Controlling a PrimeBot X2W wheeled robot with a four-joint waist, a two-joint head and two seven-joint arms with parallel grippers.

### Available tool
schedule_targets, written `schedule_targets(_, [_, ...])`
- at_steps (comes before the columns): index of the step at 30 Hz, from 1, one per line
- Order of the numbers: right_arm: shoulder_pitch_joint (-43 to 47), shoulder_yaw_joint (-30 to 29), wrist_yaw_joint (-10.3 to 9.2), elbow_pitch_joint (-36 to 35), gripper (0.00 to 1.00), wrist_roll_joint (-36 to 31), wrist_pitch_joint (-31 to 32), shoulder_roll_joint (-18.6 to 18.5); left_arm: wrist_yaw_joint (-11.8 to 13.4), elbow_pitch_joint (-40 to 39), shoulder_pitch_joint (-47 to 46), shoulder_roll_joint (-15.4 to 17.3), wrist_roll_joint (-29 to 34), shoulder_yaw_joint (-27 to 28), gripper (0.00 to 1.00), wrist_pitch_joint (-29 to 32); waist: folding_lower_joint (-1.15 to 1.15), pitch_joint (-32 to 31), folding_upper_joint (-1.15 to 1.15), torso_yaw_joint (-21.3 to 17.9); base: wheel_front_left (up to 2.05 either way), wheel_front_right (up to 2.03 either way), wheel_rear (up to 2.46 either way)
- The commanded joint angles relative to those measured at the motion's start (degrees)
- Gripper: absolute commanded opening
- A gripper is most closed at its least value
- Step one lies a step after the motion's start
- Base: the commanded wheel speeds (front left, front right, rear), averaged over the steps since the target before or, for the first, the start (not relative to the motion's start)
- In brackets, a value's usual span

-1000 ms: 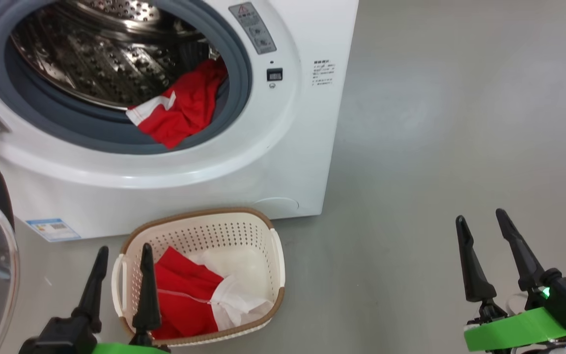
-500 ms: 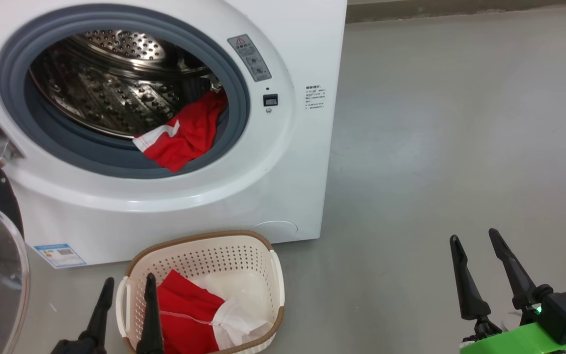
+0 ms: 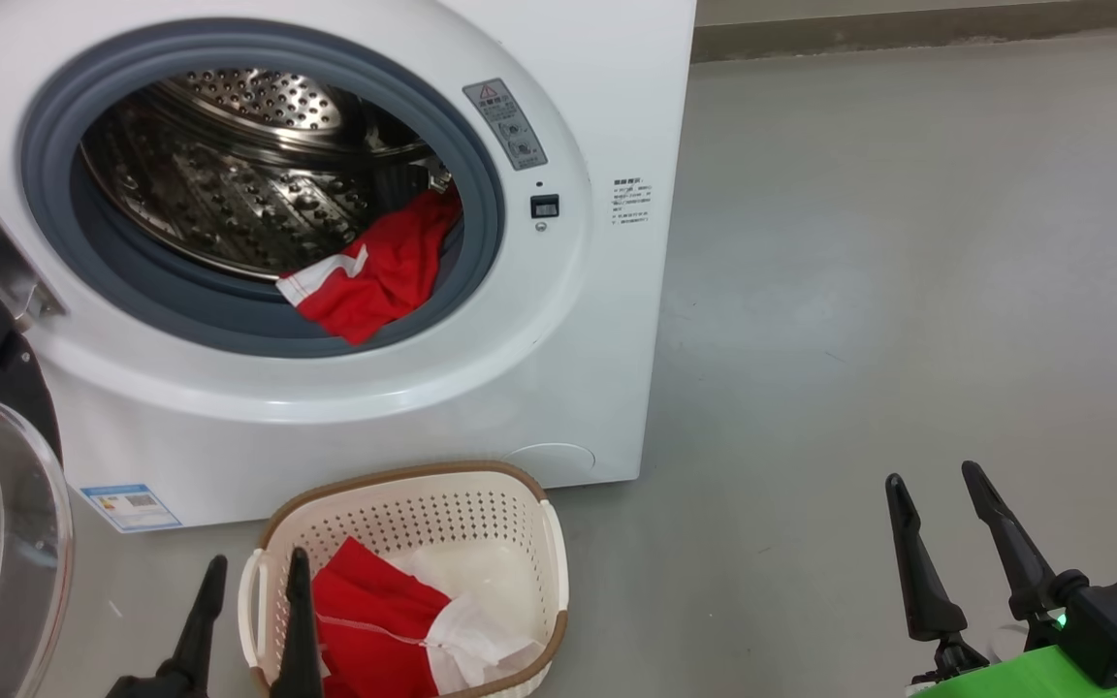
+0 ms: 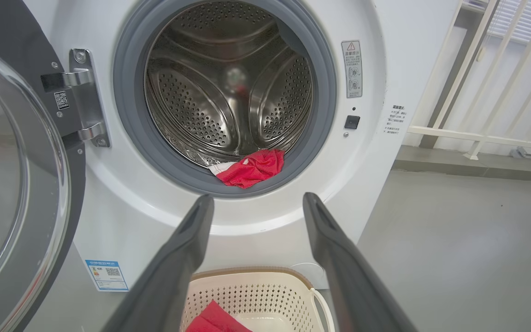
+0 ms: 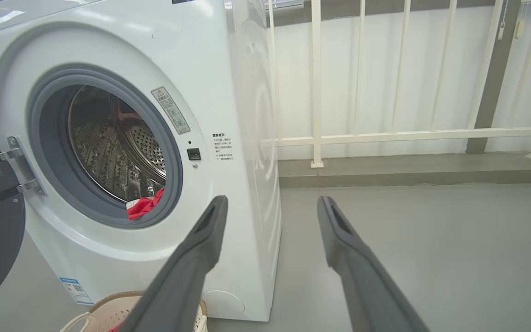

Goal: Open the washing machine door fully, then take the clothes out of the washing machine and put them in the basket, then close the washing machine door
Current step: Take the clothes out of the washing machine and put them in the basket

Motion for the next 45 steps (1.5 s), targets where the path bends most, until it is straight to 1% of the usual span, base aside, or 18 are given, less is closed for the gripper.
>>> schedule_targets(1, [-0.38,1.22,0.36,-1.59,1.0,0.44,-0.12,-0.75,-0.16,-0.99,-0.13,0.45,0.26,1.7,1.0,-0.45,0.0,0.0,0.0,0.0,0.0,0.0,0.0])
schedule_targets(22, [-0.83,1.37,0.36,-1.97,1.0,0.54,0.03,-0.75,-0.54,-0.71,-1.74,0.47,0.69,1.22,1.0,-0.45,0.0,2.4,0.0,0.81,0.0,0.0,0.0])
schedule_targets(34, [-3.06,2.5,0.36,-2.82,1.0,0.45,-0.01,-0.75,-0.71,-2.6,-5.19,0.33,0.5,0.87,1.0,-0.45,0.0,8.89,0.0,0.99,0.0,0.0,0.0])
schedule_targets(43, [-5.83,3.36,0.36,-2.98,1.0,0.64,-0.23,-0.75,-0.72,-2.75,-9.82,0.37,0.27,1.3,1.0,-0.45,0.0,14.21,0.0,0.22,0.0,0.0,0.0])
schedule_targets(45, [-6.39,3.54,0.36,-2.97,1.0,0.64,-0.26,-0.75,-1.08,-2.43,-11.1,0.35,-0.48,1.36,1.0,-0.45,0.0,15.21,0.0,-0.01,0.0,0.0,0.0])
